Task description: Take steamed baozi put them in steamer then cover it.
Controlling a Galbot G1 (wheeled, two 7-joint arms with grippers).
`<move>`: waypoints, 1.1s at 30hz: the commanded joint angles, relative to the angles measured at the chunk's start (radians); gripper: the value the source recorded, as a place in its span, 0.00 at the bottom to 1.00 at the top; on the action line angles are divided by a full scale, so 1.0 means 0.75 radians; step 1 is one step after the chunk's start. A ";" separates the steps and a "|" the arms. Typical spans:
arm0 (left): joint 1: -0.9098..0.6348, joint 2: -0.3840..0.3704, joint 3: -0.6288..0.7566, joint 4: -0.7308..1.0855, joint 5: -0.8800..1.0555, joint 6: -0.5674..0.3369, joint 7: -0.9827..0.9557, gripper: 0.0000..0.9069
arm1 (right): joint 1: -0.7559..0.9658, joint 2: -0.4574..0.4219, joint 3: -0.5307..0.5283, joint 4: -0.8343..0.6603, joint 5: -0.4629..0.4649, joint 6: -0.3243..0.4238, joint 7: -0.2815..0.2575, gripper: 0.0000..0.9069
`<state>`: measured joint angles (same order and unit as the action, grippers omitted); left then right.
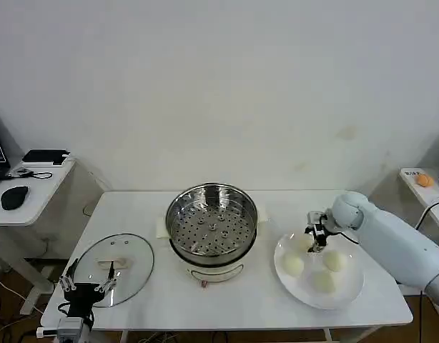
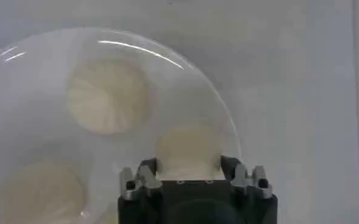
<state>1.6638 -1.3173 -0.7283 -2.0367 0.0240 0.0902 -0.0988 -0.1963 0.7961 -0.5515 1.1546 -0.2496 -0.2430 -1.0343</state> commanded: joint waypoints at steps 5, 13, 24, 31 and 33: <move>0.000 0.013 0.002 0.003 0.002 -0.002 0.000 1.00 | 0.003 -0.029 -0.013 0.034 0.010 -0.010 0.001 0.68; -0.004 0.022 0.001 0.017 -0.003 -0.001 0.001 1.00 | 0.145 -0.139 -0.106 0.143 0.091 0.015 -0.042 0.69; -0.005 0.044 -0.003 0.013 -0.014 0.003 0.006 1.00 | 0.672 -0.014 -0.327 0.102 0.300 0.031 -0.057 0.70; -0.013 0.037 0.004 0.019 -0.013 0.003 0.007 1.00 | 0.887 0.184 -0.506 0.093 0.422 0.061 -0.029 0.70; -0.012 0.037 0.003 0.018 -0.013 0.003 0.007 1.00 | 0.931 0.239 -0.556 0.102 0.404 0.079 -0.024 0.70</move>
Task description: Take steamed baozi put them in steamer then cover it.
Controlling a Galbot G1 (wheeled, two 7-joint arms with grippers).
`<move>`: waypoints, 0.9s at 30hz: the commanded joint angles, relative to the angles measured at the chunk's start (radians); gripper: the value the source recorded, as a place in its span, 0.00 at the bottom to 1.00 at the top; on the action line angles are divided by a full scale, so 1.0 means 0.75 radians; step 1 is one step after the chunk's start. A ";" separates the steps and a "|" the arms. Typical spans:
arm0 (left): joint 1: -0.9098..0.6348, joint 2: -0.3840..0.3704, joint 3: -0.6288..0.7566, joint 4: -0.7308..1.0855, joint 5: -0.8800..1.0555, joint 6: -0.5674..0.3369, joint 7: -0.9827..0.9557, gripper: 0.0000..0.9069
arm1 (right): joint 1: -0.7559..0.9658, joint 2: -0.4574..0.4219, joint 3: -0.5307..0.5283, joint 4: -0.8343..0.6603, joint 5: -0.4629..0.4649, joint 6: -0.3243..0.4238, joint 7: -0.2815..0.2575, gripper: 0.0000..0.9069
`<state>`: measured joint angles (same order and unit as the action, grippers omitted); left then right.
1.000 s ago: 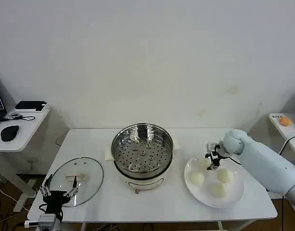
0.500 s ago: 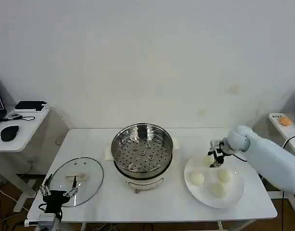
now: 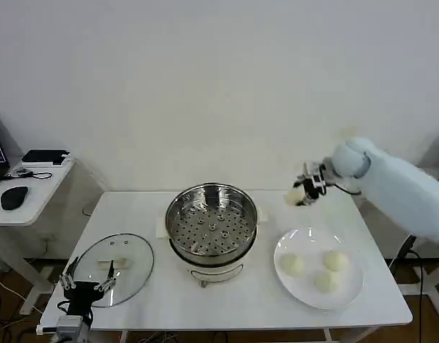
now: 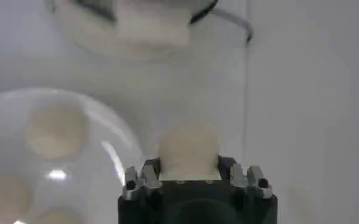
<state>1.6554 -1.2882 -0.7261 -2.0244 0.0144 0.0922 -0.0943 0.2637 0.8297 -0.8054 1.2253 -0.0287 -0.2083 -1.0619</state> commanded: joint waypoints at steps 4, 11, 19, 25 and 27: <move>0.002 0.001 -0.010 0.001 -0.002 0.001 0.001 1.00 | 0.379 0.336 -0.278 -0.007 0.149 0.075 0.030 0.70; 0.011 0.009 -0.034 0.001 -0.013 0.000 0.001 1.00 | 0.334 0.489 -0.314 -0.028 0.194 0.189 0.050 0.70; 0.014 0.011 -0.040 -0.001 -0.014 0.000 0.000 1.00 | 0.266 0.552 -0.381 -0.111 0.034 0.463 0.010 0.70; 0.016 0.015 -0.038 0.001 -0.014 0.000 0.000 1.00 | 0.198 0.582 -0.391 -0.219 -0.108 0.569 0.045 0.70; 0.017 0.013 -0.037 0.000 -0.014 -0.001 0.000 1.00 | 0.183 0.589 -0.396 -0.249 -0.133 0.620 0.082 0.70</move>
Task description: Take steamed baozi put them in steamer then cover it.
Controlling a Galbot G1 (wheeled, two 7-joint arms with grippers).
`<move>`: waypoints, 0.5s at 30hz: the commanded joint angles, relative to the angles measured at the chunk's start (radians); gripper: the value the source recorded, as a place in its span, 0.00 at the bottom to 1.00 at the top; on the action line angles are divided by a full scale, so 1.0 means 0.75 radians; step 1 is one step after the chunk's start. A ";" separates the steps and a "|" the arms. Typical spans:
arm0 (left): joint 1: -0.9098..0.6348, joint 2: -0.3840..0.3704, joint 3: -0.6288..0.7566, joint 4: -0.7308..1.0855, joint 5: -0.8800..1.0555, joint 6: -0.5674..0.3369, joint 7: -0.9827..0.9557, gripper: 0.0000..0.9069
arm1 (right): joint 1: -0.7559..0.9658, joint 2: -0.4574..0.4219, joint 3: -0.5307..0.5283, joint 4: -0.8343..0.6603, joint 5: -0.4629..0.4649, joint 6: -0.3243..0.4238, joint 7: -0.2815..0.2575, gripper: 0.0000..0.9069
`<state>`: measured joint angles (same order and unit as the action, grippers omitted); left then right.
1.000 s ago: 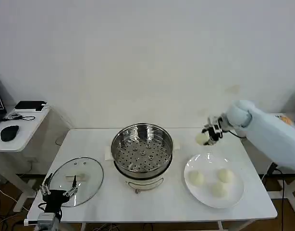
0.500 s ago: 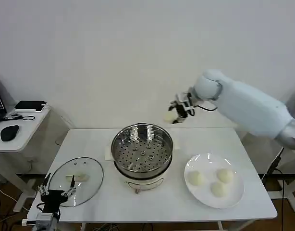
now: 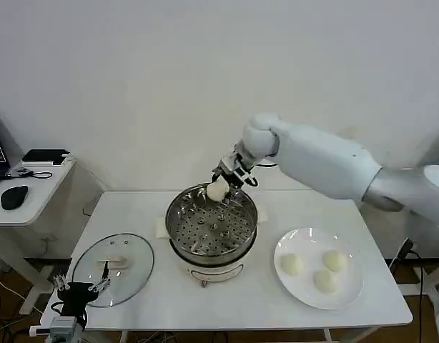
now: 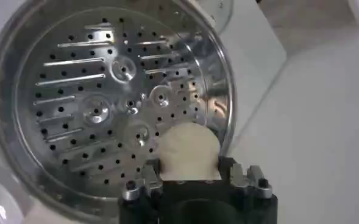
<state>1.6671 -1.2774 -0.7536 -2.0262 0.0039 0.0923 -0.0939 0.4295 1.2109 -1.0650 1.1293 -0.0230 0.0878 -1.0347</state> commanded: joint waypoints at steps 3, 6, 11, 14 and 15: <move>0.002 -0.004 0.000 0.007 0.000 -0.003 -0.001 1.00 | -0.054 0.090 -0.044 -0.147 -0.167 0.265 0.085 0.70; -0.001 -0.002 0.000 0.014 0.000 -0.004 -0.002 1.00 | -0.074 0.112 -0.030 -0.202 -0.237 0.333 0.122 0.70; 0.000 -0.003 -0.004 0.014 -0.002 -0.006 -0.002 1.00 | -0.098 0.137 -0.019 -0.244 -0.314 0.402 0.164 0.70; 0.002 -0.003 -0.006 0.018 -0.002 -0.008 -0.003 1.00 | -0.110 0.155 -0.006 -0.272 -0.337 0.432 0.182 0.71; 0.002 -0.004 -0.008 0.019 -0.002 -0.009 -0.003 1.00 | -0.116 0.160 -0.003 -0.287 -0.357 0.447 0.189 0.71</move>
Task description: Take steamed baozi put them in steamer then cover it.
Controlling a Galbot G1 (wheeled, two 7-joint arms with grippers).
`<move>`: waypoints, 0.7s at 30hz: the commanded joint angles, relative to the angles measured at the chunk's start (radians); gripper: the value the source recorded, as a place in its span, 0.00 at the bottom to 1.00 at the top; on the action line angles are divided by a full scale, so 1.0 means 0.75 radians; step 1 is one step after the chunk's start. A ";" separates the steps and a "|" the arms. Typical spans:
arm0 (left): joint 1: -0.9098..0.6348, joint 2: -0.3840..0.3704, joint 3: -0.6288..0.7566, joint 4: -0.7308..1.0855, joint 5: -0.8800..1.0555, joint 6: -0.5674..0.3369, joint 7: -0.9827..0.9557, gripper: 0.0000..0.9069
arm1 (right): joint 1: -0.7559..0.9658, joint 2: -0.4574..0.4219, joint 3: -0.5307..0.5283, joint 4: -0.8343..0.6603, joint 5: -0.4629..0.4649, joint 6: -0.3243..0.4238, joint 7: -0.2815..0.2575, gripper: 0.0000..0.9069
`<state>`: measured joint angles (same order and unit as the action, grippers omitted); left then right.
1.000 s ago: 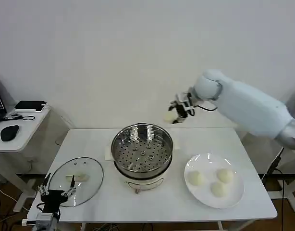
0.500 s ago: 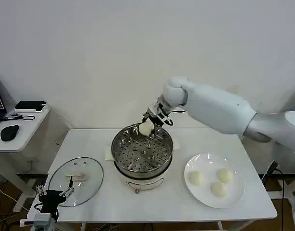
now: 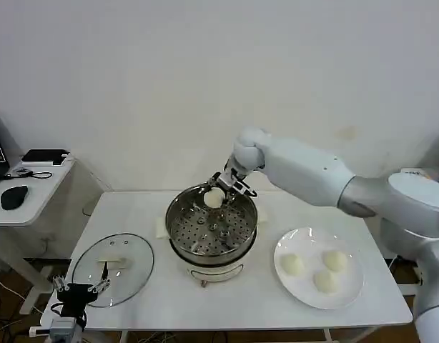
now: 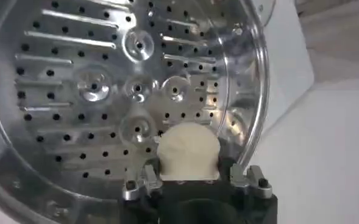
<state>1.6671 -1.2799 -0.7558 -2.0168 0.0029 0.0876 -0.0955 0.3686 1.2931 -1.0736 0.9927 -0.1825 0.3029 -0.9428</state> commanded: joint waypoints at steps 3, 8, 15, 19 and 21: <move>0.003 0.000 -0.009 0.007 -0.001 -0.004 -0.001 1.00 | -0.044 0.072 0.011 -0.148 -0.156 0.190 0.095 0.71; 0.005 0.001 -0.012 0.009 -0.002 -0.005 -0.001 1.00 | -0.071 0.094 0.020 -0.166 -0.183 0.230 0.126 0.71; 0.005 -0.004 -0.013 0.009 -0.004 -0.009 -0.003 1.00 | -0.076 0.111 0.016 -0.193 -0.190 0.256 0.129 1.00; 0.006 -0.005 -0.013 0.006 -0.003 -0.009 -0.003 1.00 | -0.079 0.108 0.009 -0.192 -0.208 0.267 0.133 1.00; 0.008 -0.007 -0.013 0.002 -0.004 -0.009 -0.003 1.00 | -0.078 0.105 0.010 -0.186 -0.179 0.272 0.147 1.00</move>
<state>1.6716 -1.2843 -0.7658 -2.0115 0.0008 0.0811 -0.0978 0.3167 1.3604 -1.0664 0.8738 -0.3068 0.4716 -0.8531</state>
